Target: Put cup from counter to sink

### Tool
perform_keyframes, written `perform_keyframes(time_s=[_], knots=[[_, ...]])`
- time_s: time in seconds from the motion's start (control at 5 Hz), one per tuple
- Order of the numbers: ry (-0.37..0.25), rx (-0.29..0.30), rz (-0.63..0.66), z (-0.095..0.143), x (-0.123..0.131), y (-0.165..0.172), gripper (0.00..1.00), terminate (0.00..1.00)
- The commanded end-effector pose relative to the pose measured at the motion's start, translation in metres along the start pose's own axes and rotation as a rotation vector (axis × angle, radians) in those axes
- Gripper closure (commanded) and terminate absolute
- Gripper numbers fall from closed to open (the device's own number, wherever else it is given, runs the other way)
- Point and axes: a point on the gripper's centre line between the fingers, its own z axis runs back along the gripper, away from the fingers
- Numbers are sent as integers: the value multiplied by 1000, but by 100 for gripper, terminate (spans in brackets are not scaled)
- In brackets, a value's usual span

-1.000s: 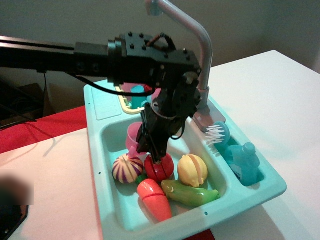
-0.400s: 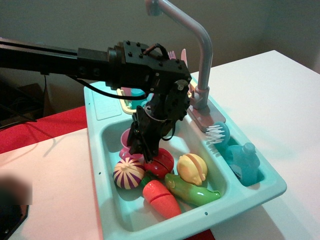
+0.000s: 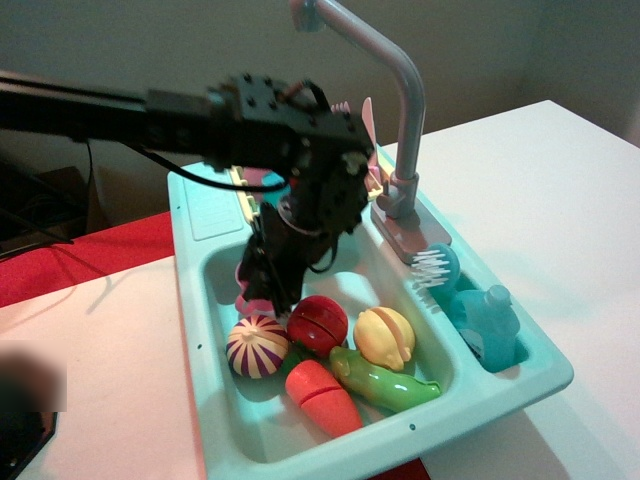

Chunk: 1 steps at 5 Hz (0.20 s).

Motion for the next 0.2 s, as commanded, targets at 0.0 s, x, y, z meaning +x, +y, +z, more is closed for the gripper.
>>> perform_keyframes(time_s=[0.0], knots=[[-187, 22, 90, 72, -49, 37, 0, 100]])
